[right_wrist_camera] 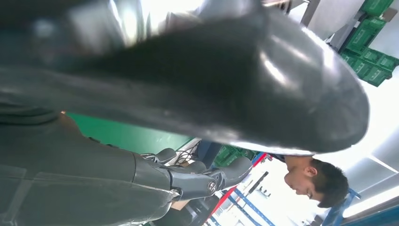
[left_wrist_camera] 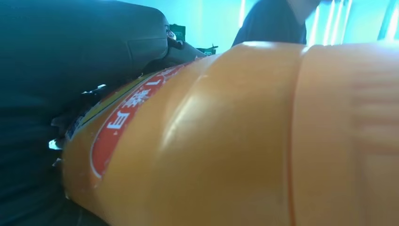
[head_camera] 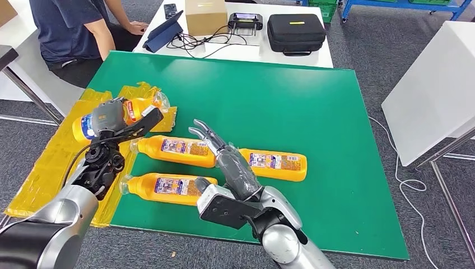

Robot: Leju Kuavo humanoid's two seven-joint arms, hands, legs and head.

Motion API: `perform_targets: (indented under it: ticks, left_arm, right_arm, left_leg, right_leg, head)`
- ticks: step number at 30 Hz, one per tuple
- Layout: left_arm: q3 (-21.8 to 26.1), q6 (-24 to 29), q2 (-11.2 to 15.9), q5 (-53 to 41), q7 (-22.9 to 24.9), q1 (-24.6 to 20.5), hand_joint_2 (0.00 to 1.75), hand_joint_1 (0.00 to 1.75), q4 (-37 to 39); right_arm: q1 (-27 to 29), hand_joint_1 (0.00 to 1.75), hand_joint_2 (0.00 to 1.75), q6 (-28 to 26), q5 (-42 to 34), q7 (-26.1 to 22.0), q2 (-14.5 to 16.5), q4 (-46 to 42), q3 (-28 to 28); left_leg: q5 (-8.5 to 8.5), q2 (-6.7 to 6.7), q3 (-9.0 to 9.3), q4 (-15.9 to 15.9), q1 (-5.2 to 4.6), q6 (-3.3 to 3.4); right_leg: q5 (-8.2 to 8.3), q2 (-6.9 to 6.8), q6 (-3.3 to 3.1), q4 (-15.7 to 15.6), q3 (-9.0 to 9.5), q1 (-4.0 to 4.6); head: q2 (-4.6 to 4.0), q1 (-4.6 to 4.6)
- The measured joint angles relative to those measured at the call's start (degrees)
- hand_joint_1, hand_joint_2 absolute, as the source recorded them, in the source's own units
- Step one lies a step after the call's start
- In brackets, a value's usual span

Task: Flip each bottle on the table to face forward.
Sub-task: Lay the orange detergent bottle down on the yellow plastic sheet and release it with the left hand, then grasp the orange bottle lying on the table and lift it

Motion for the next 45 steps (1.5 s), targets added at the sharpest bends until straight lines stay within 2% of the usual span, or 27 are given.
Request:
perform_targets:
  ticks: [2, 4, 10, 14, 20, 24, 29, 31, 34, 40, 45]
  left_arm:
    - [-1.11, -1.09, 0.15, -1.69, 1.44, -0.6, 0.87, 0.0, 2.48]
    - [-2.15, -2.74, 0.23, -3.15, 2.54, -1.1, 0.0, 0.0, 4.31]
    - [-3.51, -4.38, 0.25, -4.52, 4.24, -2.38, 0.0, 0.0, 7.19]
    - [-3.47, -2.18, 0.29, -4.31, 3.38, -3.18, 0.0, 0.0, 7.93]
    - [-1.21, 2.95, 0.4, -0.91, -0.71, -3.66, 0.0, 0.0, 8.17]
    - [2.52, 8.44, 0.49, 3.67, -6.09, -3.72, 0.0, 0.0, 7.55]
    - [6.54, 10.06, 0.68, 6.8, -9.56, -3.81, 0.0, 0.0, 6.42]
    - [8.38, 11.21, 0.63, 11.33, -13.5, -3.79, 0.0, 0.0, 5.35]
    - [11.81, 11.45, 0.4, 18.37, -19.08, -3.78, 0.0, 0.0, 2.15]
    - [15.2, 11.2, 0.04, 20.75, -20.67, -3.62, 0.0, 0.0, -1.93]
    - [17.45, 8.75, -0.94, 33.54, -26.17, -2.43, 0.0, 0.0, -7.34]
  right_arm:
    - [0.02, 0.0, 0.0, 0.16, -0.1, 0.0, -0.34, -0.26, 0.16]
    - [-0.11, 0.0, 0.0, 0.39, -0.42, 0.0, -0.57, -0.29, 0.28]
    - [-1.35, 0.0, 0.0, 0.75, -1.99, 0.09, -0.98, -0.03, 0.69]
    - [-2.89, 0.0, 1.75, 0.99, -2.42, 0.83, -1.24, 1.12, 1.8]
    - [-5.17, 0.0, 1.75, 0.79, -1.85, 1.93, -1.22, 4.71, 3.79]
    - [-6.17, 0.0, 1.75, 0.73, -2.07, 2.23, -1.17, 7.49, 5.14]
    - [-7.21, 0.0, 1.75, 0.63, -2.29, 2.26, -0.93, 10.33, 6.24]
    - [-7.78, 0.0, 1.75, 0.59, -1.7, 2.55, -0.72, 11.69, 6.58]
    - [-8.5, 0.0, 1.75, 0.28, -0.5, 2.88, 0.04, 14.69, 7.09]
    - [-9.18, 0.0, 1.75, 0.0, 0.15, 2.95, 1.2, 18.59, 7.58]
    - [-10.68, 0.0, 1.75, -0.24, 2.11, 3.55, 2.52, 23.63, 8.74]
  left_leg:
    - [0.0, 0.0, 0.0, 0.0, 0.01, 0.0]
    - [0.0, 0.0, 0.0, -0.01, 0.01, 0.0]
    - [0.01, -0.01, 0.0, 0.0, 0.01, 0.0]
    - [0.01, -0.02, -0.01, 0.0, 0.01, 0.0]
    - [0.01, -0.02, -0.01, 0.0, 0.01, 0.0]
    - [0.01, -0.02, -0.01, 0.0, 0.02, 0.0]
    - [0.02, -0.02, -0.01, -0.01, 0.02, 0.0]
    - [0.02, -0.01, -0.01, 0.0, 0.02, 0.0]
    - [0.02, -0.01, 0.0, 0.0, 0.02, 0.0]
    - [0.02, -0.02, -0.01, 0.0, 0.02, 0.0]
    - [0.02, -0.01, -0.01, 0.0, 0.03, -0.01]
  right_leg:
    - [0.0, 0.0, 0.0, 0.0, 0.0, 0.01]
    - [0.0, 0.0, 0.0, 0.0, 0.0, 0.01]
    - [0.01, -0.01, 0.0, 0.02, 0.02, 0.0]
    - [0.01, -0.01, 0.0, 0.03, 0.03, 0.0]
    - [0.01, -0.02, 0.0, 0.04, 0.03, 0.01]
    - [0.01, -0.02, 0.0, 0.05, 0.03, 0.01]
    - [0.0, -0.02, 0.0, 0.05, 0.02, 0.02]
    - [0.01, -0.02, 0.0, 0.05, 0.02, 0.01]
    - [0.01, -0.02, 0.0, 0.05, 0.01, 0.01]
    - [0.01, -0.03, 0.0, 0.05, 0.02, 0.01]
    - [0.01, -0.02, 0.0, 0.05, 0.02, 0.02]
  head:
    - [0.0, -0.01]
    - [-0.01, 0.0]
    - [0.0, 0.0]
    - [-0.01, 0.0]
    - [0.0, 0.0]
    - [-0.01, 0.0]
    - [0.0, 0.01]
    - [-0.01, 0.01]
    - [-0.01, 0.0]
    - [-0.01, 0.01]
    - [-0.01, 0.02]
